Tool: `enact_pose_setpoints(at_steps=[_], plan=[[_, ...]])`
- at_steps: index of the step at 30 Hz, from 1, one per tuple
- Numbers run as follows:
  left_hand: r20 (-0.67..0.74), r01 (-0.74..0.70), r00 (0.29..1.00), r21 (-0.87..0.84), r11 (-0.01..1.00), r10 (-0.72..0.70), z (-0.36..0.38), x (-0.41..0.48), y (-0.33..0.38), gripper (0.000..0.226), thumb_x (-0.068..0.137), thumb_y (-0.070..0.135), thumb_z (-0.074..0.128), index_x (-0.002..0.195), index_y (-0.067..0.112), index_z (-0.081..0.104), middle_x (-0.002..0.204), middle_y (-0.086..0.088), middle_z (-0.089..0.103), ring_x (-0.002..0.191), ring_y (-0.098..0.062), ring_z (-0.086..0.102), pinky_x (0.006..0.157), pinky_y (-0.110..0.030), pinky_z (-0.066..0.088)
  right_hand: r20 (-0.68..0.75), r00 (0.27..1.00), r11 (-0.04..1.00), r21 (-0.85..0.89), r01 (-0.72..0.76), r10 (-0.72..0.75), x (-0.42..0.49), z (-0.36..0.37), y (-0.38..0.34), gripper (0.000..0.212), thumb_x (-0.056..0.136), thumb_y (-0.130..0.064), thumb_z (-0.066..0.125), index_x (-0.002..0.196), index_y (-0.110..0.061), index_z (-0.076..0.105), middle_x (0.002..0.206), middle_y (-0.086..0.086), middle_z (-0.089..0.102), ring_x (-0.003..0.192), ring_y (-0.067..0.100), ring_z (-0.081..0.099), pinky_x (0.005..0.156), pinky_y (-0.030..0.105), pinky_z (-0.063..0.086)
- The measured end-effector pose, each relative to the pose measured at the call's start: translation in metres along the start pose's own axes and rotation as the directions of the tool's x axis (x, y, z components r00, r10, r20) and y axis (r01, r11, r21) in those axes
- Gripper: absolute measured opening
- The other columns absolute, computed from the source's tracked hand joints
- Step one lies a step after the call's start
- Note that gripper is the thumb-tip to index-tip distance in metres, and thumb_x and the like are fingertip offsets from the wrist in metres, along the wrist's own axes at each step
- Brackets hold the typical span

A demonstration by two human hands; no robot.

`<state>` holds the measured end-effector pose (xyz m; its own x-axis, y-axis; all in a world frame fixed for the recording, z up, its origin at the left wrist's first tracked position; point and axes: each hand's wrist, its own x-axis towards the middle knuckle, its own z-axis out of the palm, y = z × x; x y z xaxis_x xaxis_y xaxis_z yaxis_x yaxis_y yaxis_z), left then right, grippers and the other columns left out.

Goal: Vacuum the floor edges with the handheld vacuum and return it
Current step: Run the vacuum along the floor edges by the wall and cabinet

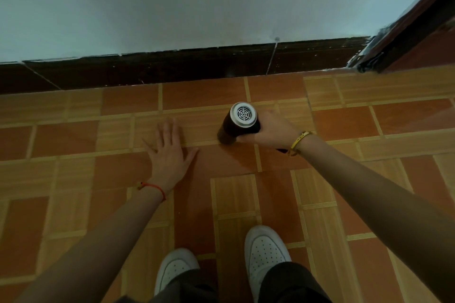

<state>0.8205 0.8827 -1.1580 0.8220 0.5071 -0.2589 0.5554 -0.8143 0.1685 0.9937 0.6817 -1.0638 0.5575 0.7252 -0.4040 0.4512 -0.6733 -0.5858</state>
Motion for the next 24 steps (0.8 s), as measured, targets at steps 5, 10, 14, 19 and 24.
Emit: enact_pose_setpoints(at_steps=[5,10,14,19,24], plan=[[0.049,0.005,0.999,-0.003,1.0,-0.005,-0.001,0.003,-0.017,0.09,0.092,0.068,0.04,0.159,0.02,0.004,0.168,-0.001,0.001,0.154,-0.029,0.001,0.112,-0.074,-0.003,0.013,0.996,0.996,-0.03,0.084,-0.083,0.009,0.008,-0.017,0.059,0.08,-0.039,0.075,0.131,-0.019,0.053,0.123,0.002,0.065,0.113,0.019,0.058,0.086,0.023,0.039],[0.054,0.001,0.999,0.008,1.0,-0.002,-0.004,0.006,-0.02,0.091,0.089,0.071,0.042,0.158,0.023,0.01,0.167,0.001,0.007,0.154,-0.027,0.005,0.113,-0.074,0.0,0.086,0.988,0.989,-0.066,0.133,-0.127,0.012,0.018,-0.032,0.059,0.081,-0.04,0.074,0.132,-0.019,0.053,0.123,0.002,0.065,0.109,0.016,0.058,0.083,0.024,0.04],[0.037,-0.005,0.999,0.0,1.0,0.005,-0.004,0.004,-0.02,0.091,0.088,0.071,0.043,0.158,0.022,0.011,0.167,0.002,0.011,0.153,-0.026,0.008,0.113,-0.074,0.002,0.06,0.988,0.986,-0.074,0.15,-0.146,0.014,0.023,-0.038,0.062,0.081,-0.041,0.074,0.135,-0.021,0.05,0.124,0.001,0.065,0.114,0.021,0.059,0.084,0.023,0.039],[0.044,-0.021,0.999,-0.022,1.0,0.022,-0.004,0.005,-0.024,0.089,0.09,0.07,0.042,0.158,0.023,0.01,0.167,0.003,0.008,0.154,-0.025,0.006,0.115,-0.072,0.001,0.131,0.975,0.981,-0.059,0.187,-0.178,0.013,0.027,-0.041,0.055,0.079,-0.04,0.076,0.127,-0.022,0.056,0.119,-0.001,0.067,0.105,0.014,0.058,0.078,0.017,0.036],[0.018,-0.058,0.998,-0.051,0.997,0.059,-0.005,0.0,-0.033,0.085,0.093,0.067,0.038,0.159,0.023,0.008,0.168,0.003,0.006,0.154,-0.024,0.004,0.117,-0.069,0.002,0.204,0.961,0.978,-0.047,0.202,-0.189,0.013,0.03,-0.049,0.057,0.079,-0.04,0.076,0.129,-0.024,0.054,0.12,-0.003,0.065,0.101,0.012,0.056,0.079,0.019,0.038]])
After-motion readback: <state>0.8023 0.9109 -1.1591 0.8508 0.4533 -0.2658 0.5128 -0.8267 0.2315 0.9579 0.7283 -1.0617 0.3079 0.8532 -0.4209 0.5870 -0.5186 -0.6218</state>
